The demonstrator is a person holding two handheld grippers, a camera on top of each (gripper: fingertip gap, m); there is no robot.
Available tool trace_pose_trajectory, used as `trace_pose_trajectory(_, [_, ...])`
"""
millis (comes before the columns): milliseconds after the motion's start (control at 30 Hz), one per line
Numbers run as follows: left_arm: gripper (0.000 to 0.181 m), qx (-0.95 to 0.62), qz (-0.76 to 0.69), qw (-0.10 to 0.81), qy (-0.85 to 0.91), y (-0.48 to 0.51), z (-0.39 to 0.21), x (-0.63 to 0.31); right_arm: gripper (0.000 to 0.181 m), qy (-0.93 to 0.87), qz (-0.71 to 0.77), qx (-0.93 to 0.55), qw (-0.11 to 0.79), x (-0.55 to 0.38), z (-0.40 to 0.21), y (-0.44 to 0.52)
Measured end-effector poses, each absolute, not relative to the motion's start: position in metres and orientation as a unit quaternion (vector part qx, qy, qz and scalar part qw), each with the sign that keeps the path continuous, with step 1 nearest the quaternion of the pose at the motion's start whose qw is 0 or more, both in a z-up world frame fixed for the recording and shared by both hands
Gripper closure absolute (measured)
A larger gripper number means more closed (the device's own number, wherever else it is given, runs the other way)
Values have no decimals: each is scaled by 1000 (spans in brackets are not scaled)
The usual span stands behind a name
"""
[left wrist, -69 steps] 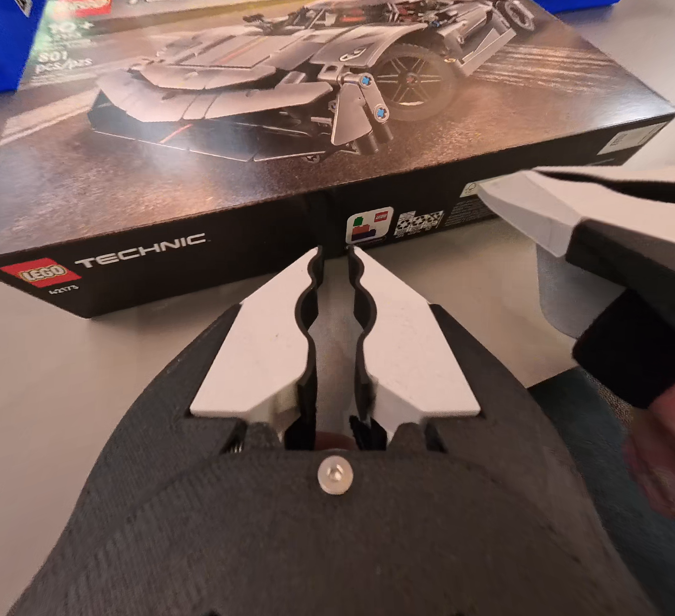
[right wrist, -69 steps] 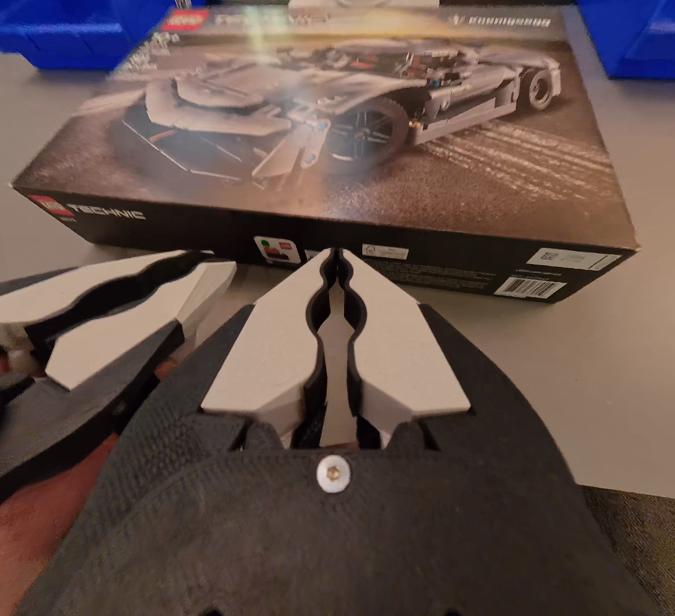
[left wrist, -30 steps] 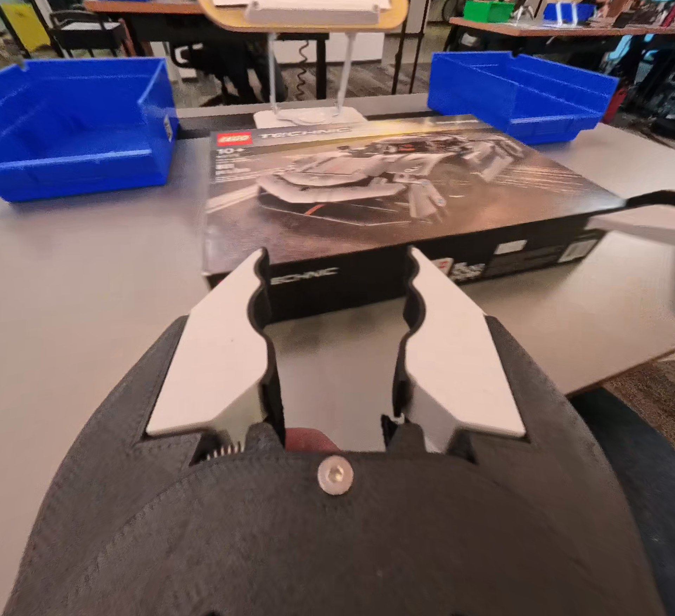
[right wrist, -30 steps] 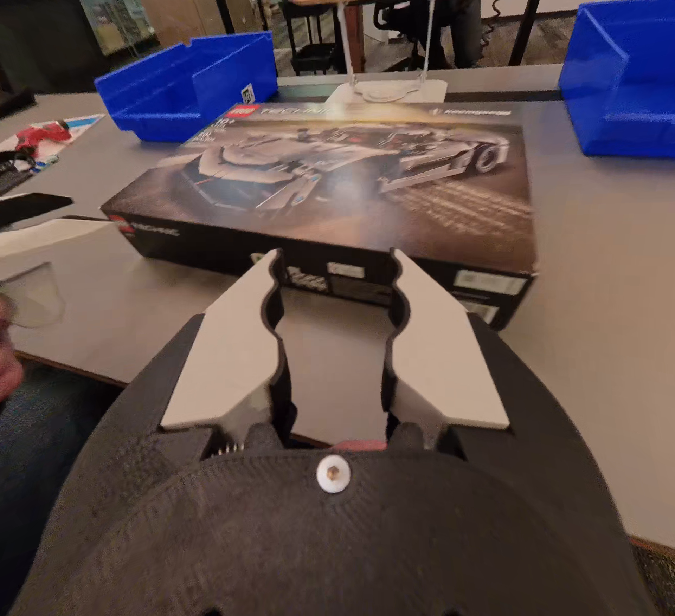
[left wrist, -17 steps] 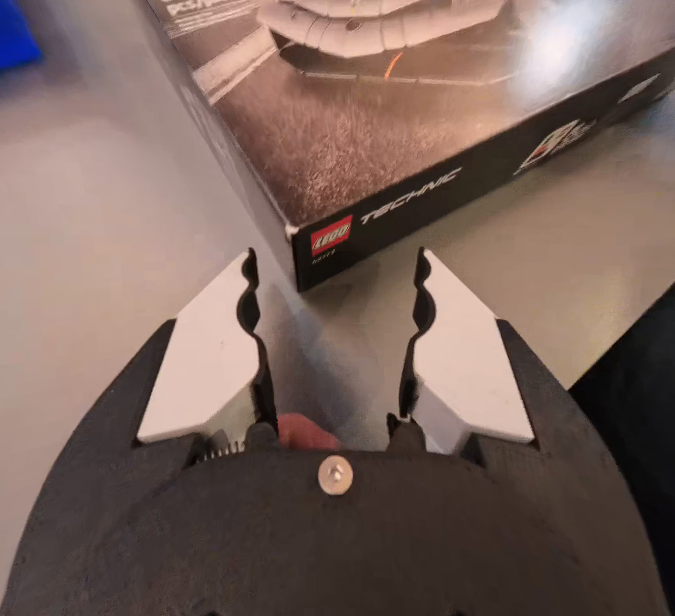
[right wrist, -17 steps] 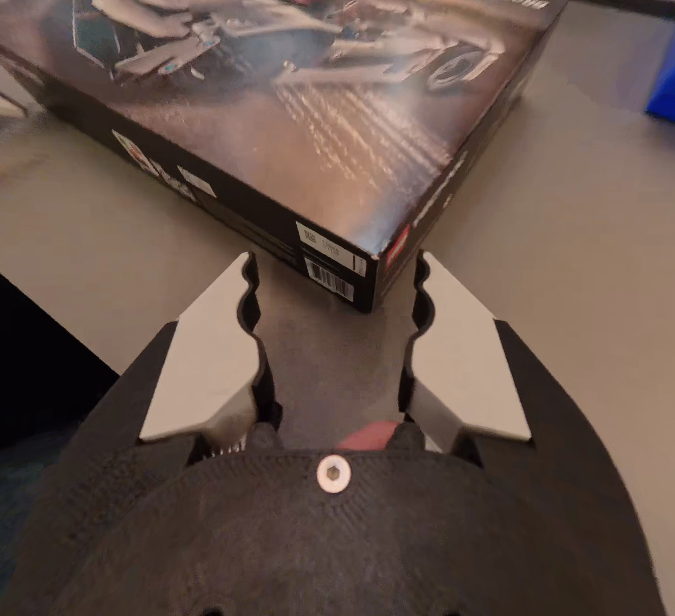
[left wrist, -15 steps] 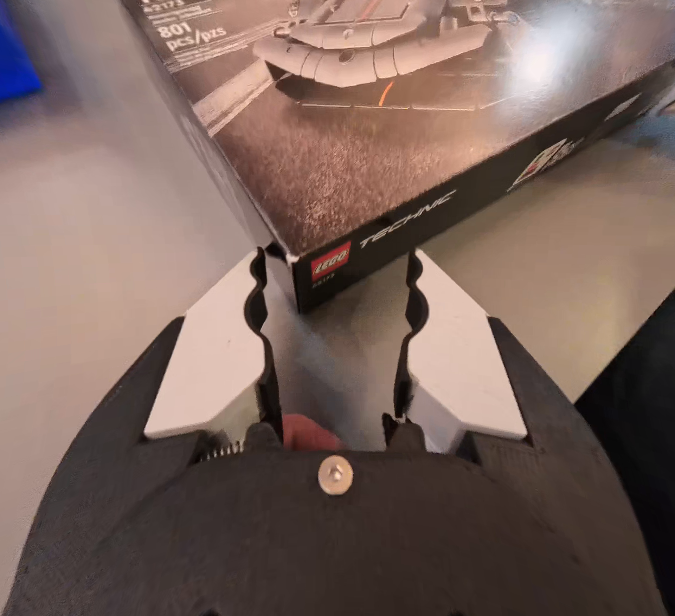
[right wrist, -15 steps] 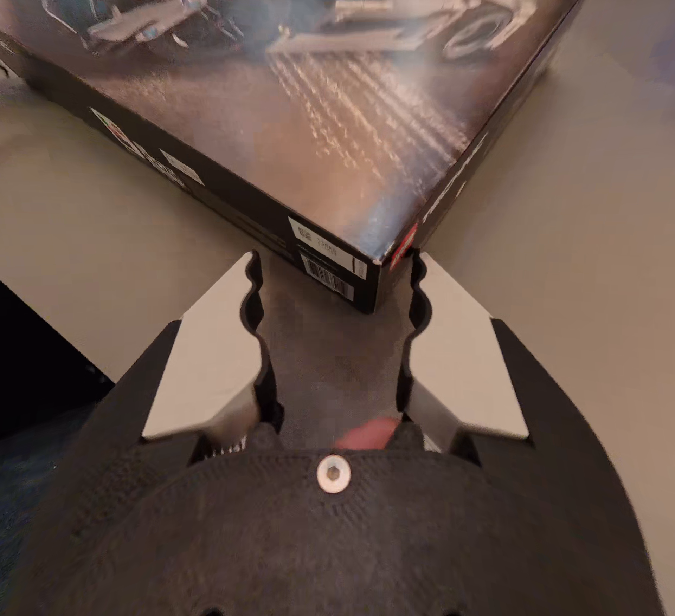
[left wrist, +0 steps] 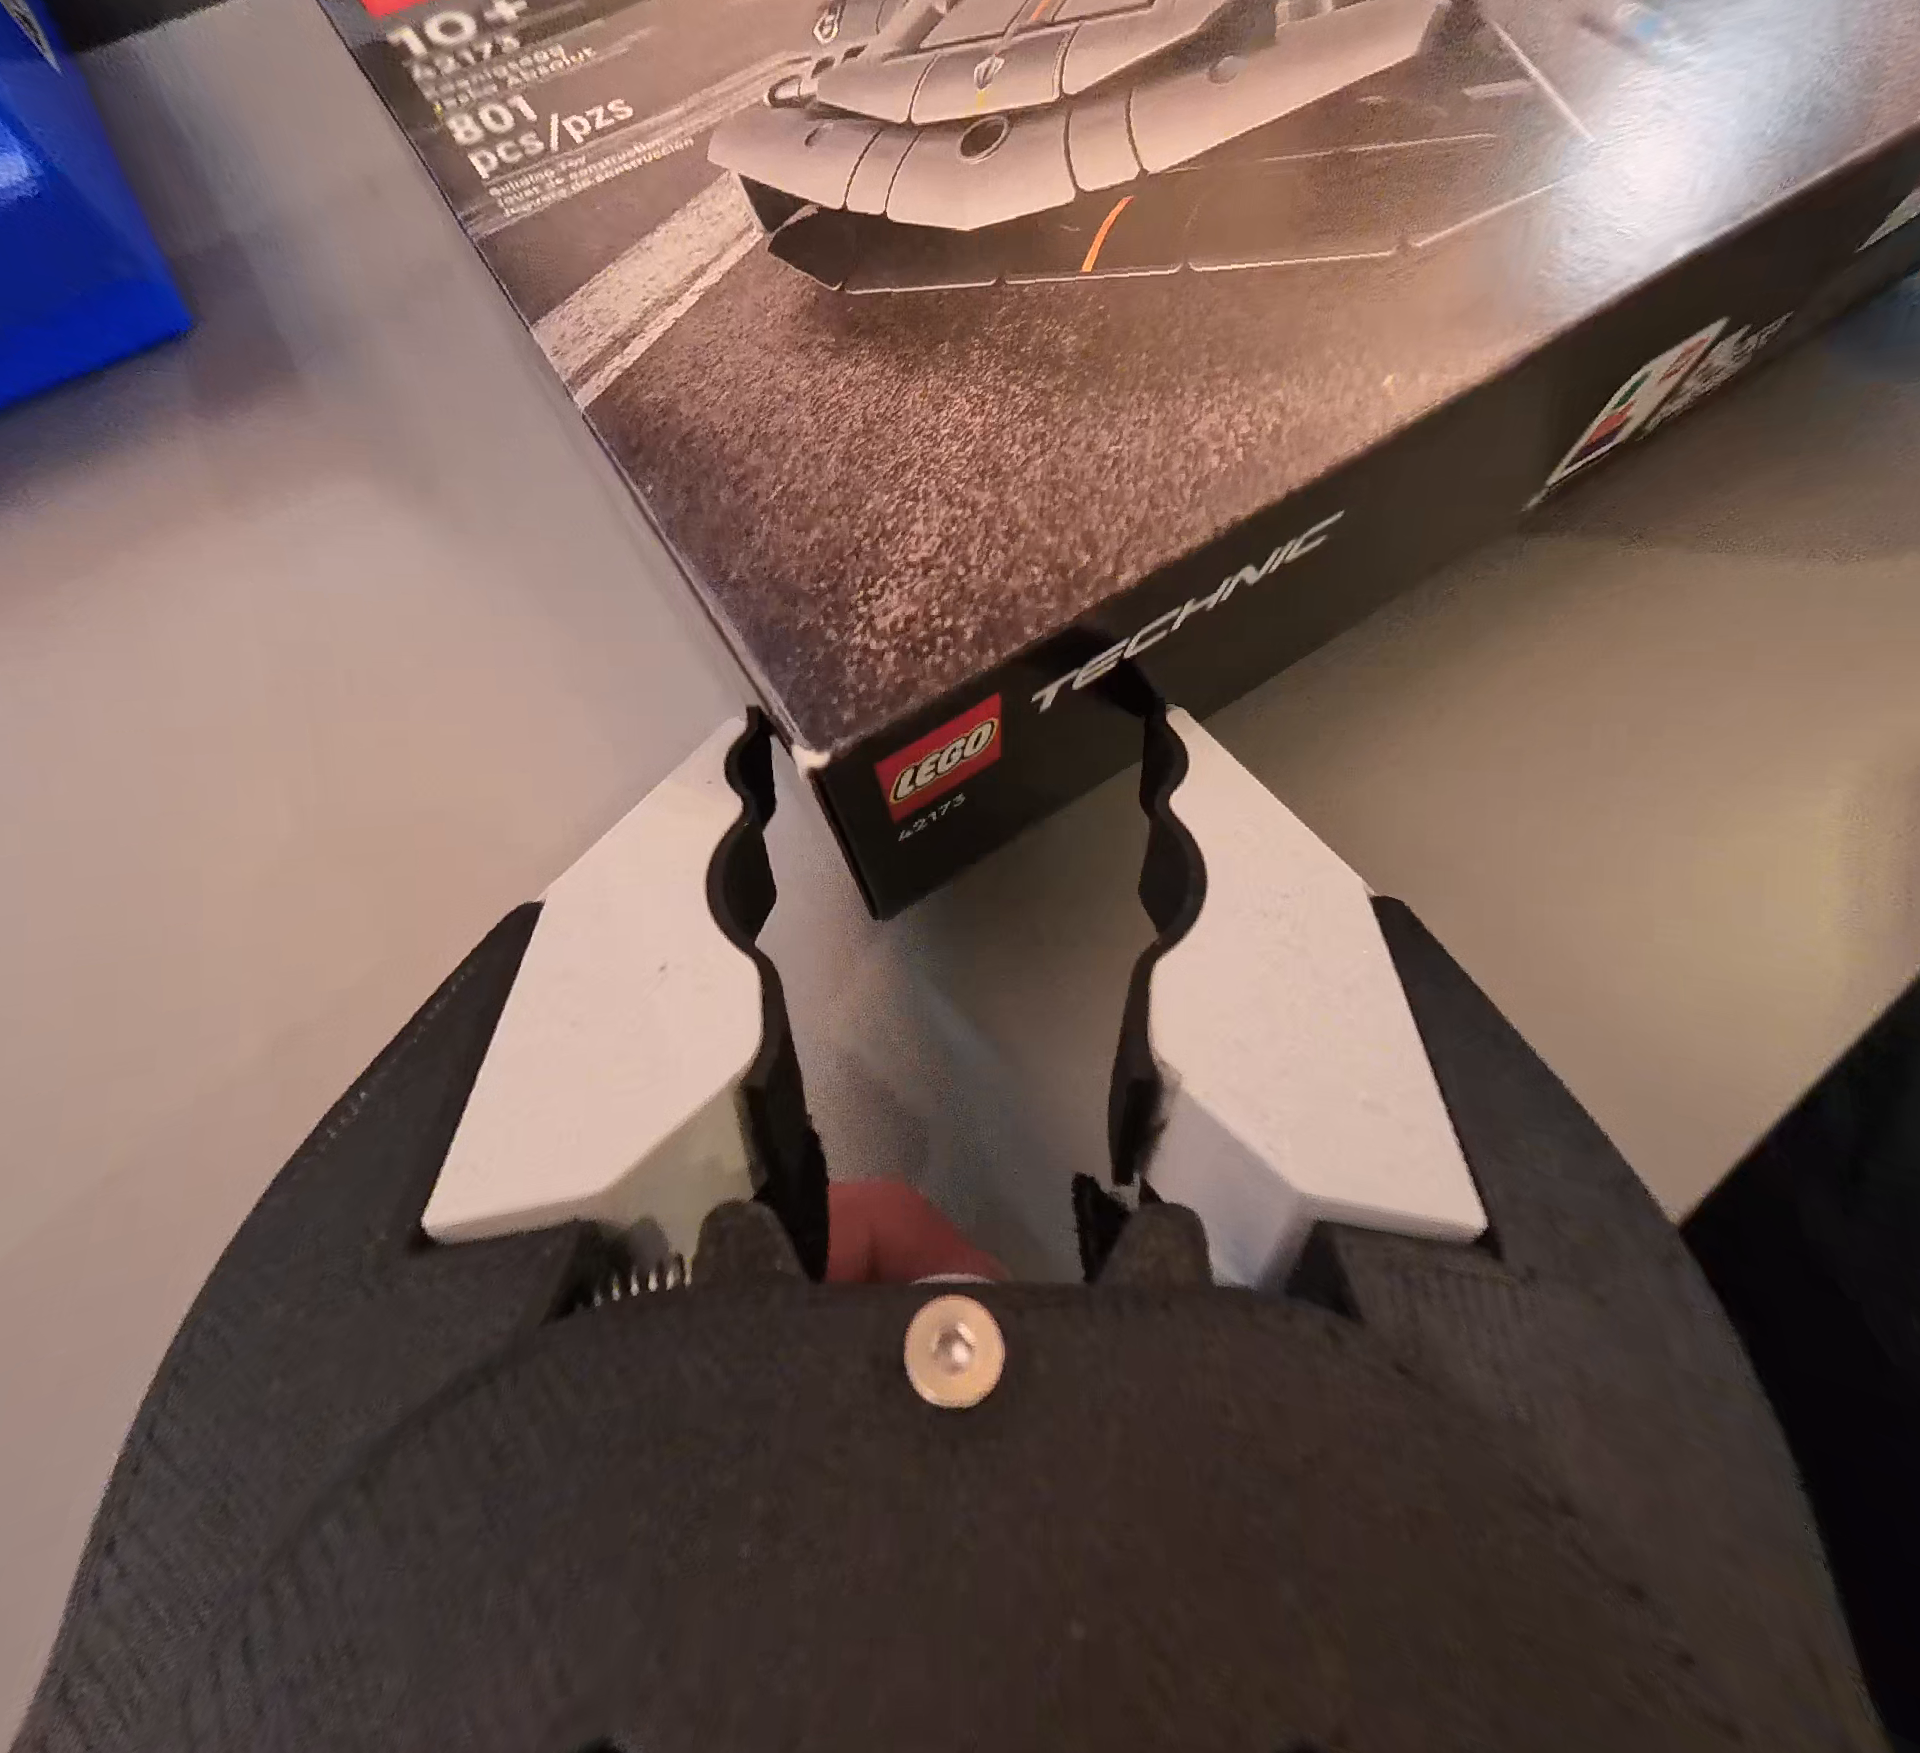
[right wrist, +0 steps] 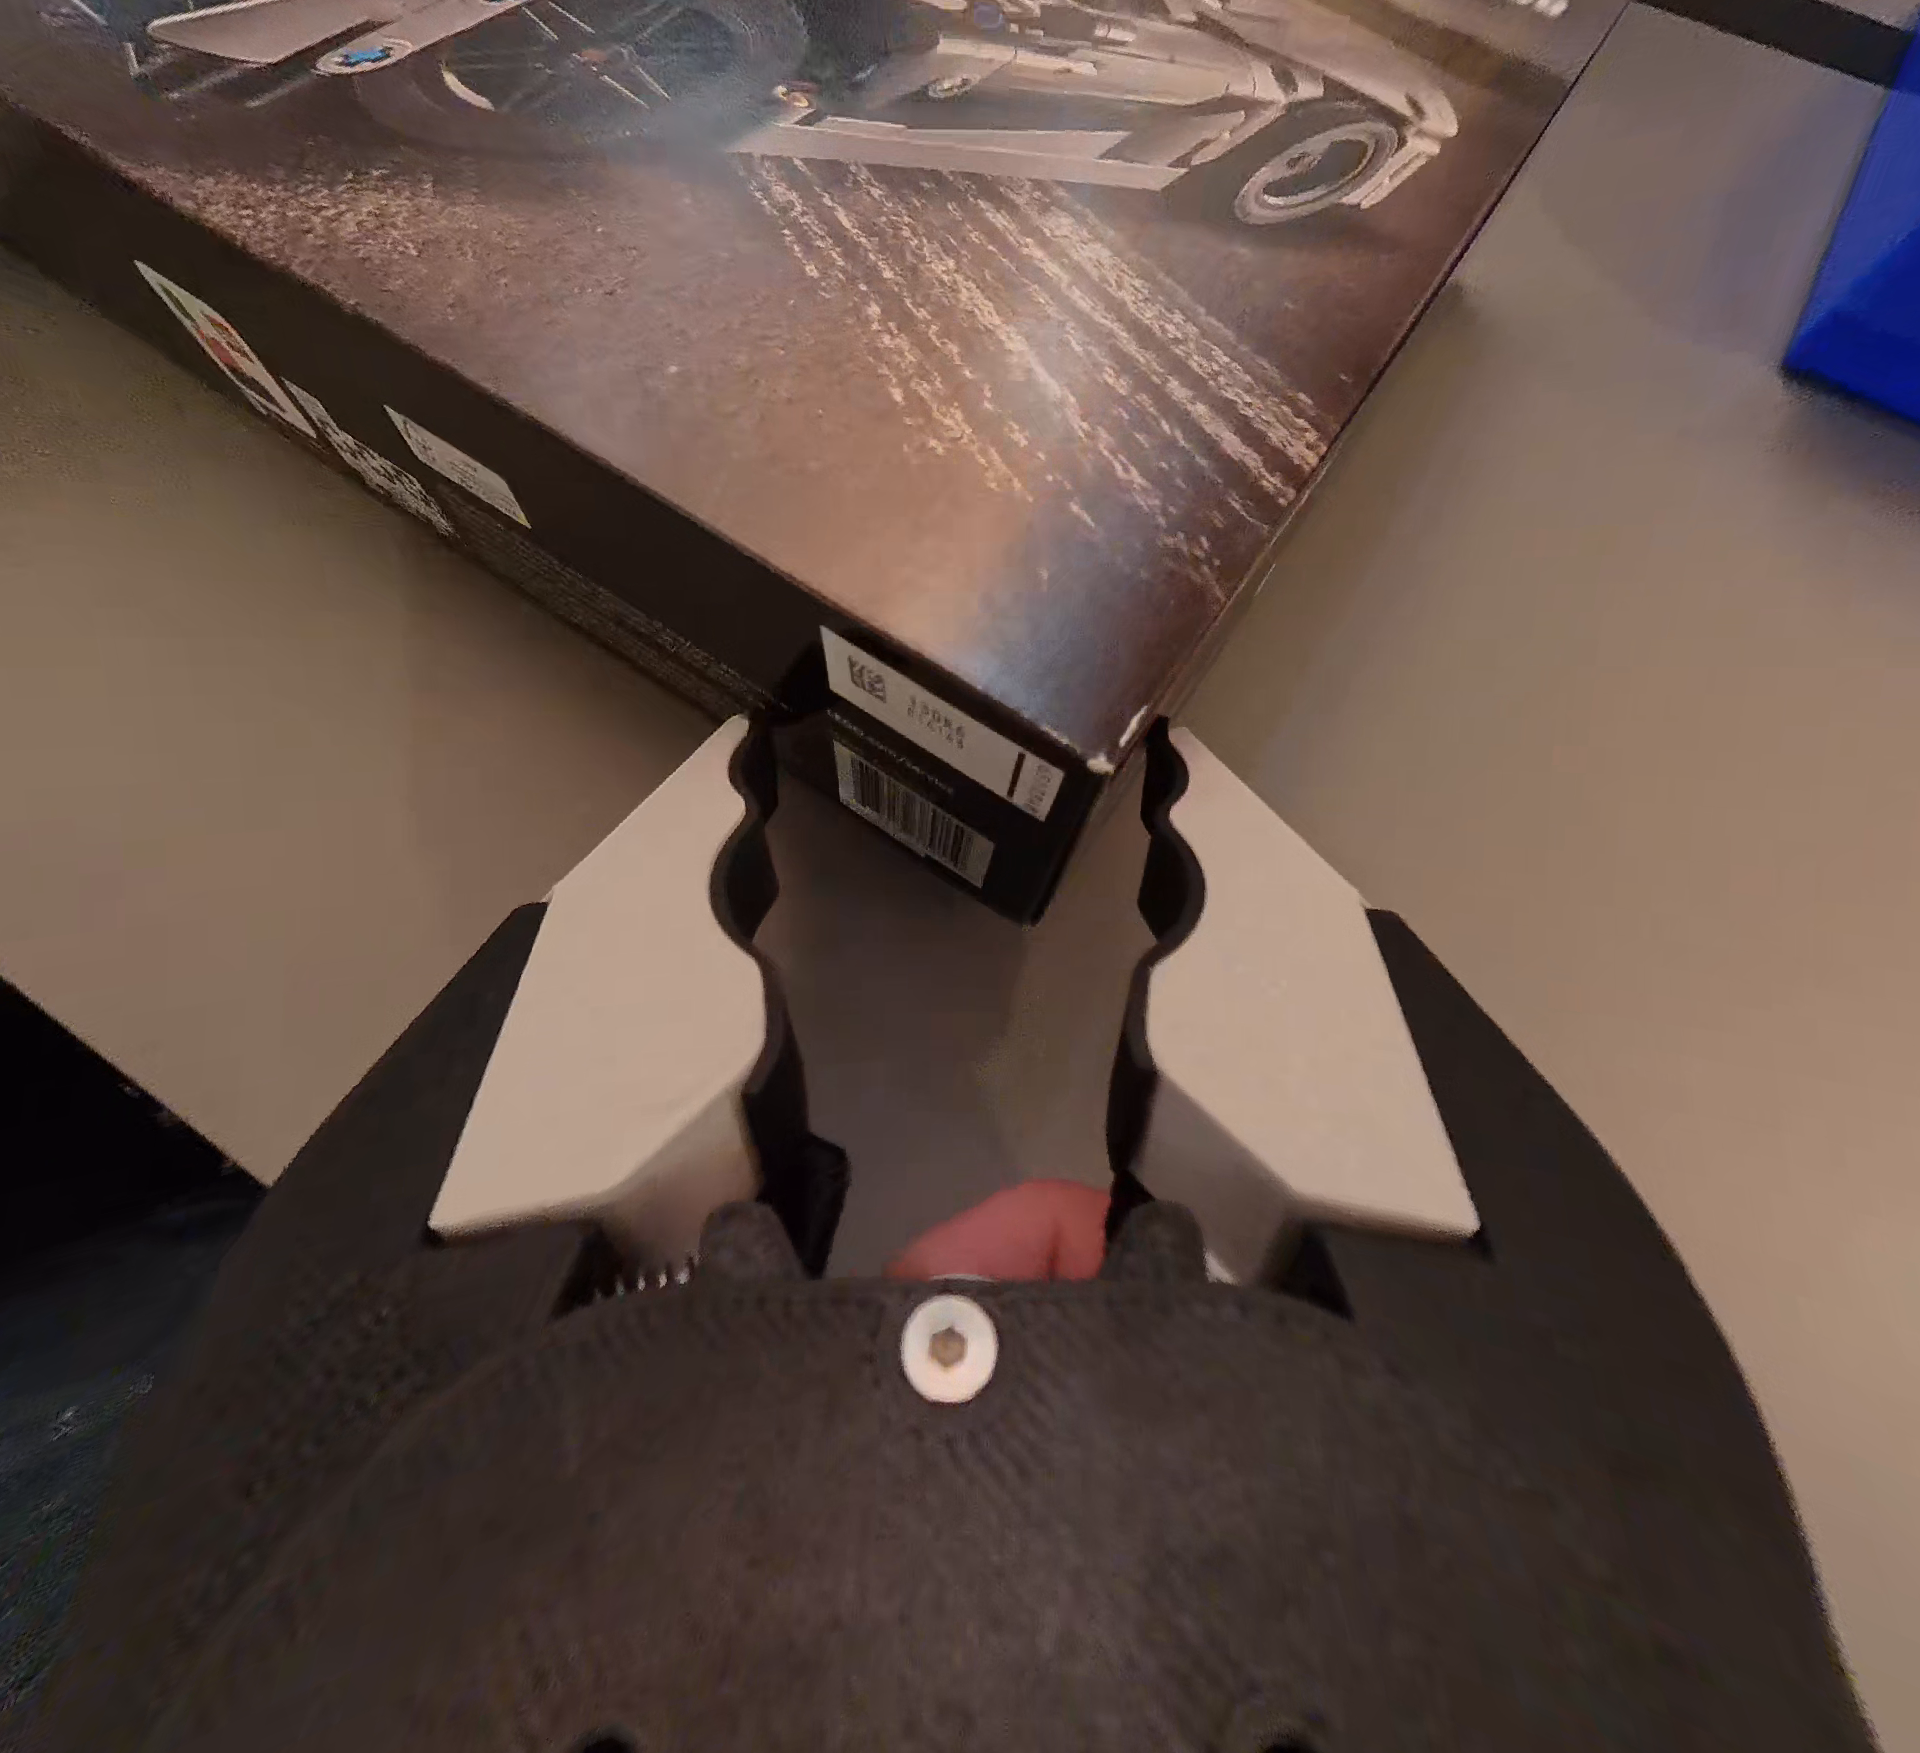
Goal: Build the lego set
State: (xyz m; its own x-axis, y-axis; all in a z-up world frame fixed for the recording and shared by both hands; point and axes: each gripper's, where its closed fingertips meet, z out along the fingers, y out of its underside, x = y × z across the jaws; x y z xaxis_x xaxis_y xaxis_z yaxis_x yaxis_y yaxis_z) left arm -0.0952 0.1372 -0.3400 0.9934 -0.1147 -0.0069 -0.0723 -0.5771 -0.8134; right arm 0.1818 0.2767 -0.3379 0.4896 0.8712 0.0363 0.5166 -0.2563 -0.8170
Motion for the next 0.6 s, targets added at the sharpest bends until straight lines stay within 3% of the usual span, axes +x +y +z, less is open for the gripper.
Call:
trace_pose_trajectory(300, [112, -879, -37, 471, 62, 123, -269, -84, 109, -460, 249, -743, 418, 187, -267, 266])
trace_pose_trajectory(600, [107, -892, -47, 445, 63, 106, -238, -73, 106, -482, 242, -740, 403, 195, -223, 249])
